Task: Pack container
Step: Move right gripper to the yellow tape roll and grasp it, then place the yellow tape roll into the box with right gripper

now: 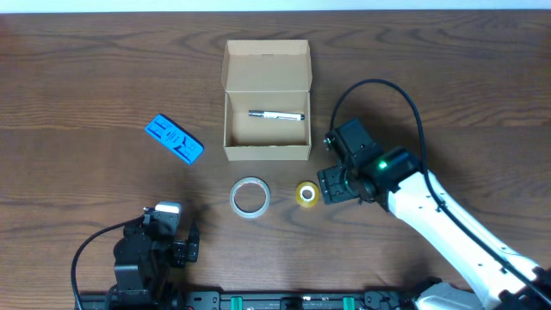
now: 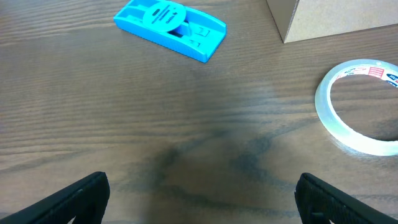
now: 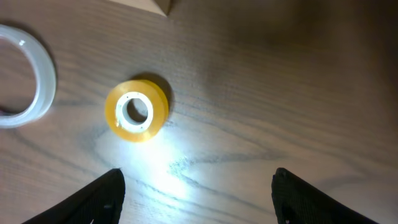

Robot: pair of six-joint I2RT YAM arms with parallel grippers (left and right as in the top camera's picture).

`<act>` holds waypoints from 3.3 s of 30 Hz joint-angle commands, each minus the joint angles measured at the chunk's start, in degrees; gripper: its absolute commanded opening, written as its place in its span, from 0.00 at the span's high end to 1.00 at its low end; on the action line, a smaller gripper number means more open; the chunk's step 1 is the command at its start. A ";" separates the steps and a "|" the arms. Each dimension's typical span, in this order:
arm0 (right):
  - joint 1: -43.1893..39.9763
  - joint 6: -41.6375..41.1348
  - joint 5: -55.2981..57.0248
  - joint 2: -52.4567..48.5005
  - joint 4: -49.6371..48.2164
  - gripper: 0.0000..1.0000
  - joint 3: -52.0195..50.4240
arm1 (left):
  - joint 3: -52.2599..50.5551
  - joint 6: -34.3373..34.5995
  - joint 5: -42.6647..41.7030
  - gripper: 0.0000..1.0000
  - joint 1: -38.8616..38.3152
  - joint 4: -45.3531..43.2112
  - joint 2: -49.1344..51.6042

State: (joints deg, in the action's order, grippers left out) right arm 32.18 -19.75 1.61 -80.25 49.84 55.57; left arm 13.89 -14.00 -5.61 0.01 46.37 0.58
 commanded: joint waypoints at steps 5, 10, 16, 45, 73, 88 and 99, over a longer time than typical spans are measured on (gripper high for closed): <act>1.81 -14.73 -0.52 -0.31 -7.67 0.27 -7.41 | -0.46 -1.03 0.04 0.05 0.39 0.55 -0.37; 3.26 -19.28 0.09 -2.91 -14.36 0.29 -10.21 | -0.46 -1.03 0.04 0.05 0.39 0.55 -0.37; 3.89 -23.67 1.18 -8.74 -18.84 0.31 -10.23 | -0.46 -1.03 0.04 0.05 0.39 0.55 -0.37; 4.28 -19.61 -2.75 -18.10 -25.92 0.57 -10.21 | -0.46 -1.03 0.04 0.05 0.39 0.55 -0.37; 4.26 -13.44 -0.94 -18.05 -23.21 0.99 -10.95 | -0.46 -1.03 0.02 0.05 0.39 0.55 -0.37; 4.28 -11.93 2.73 10.38 -11.26 0.99 -10.03 | -0.46 -1.03 0.02 0.05 0.39 0.55 -0.37; 3.04 7.32 3.13 2.43 -8.37 0.99 15.58 | -0.46 -1.03 0.04 0.04 0.39 0.55 -0.37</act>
State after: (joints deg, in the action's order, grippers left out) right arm 35.68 -20.18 3.92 -72.10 40.91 64.66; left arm 13.89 -14.00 -5.61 0.01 46.39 0.58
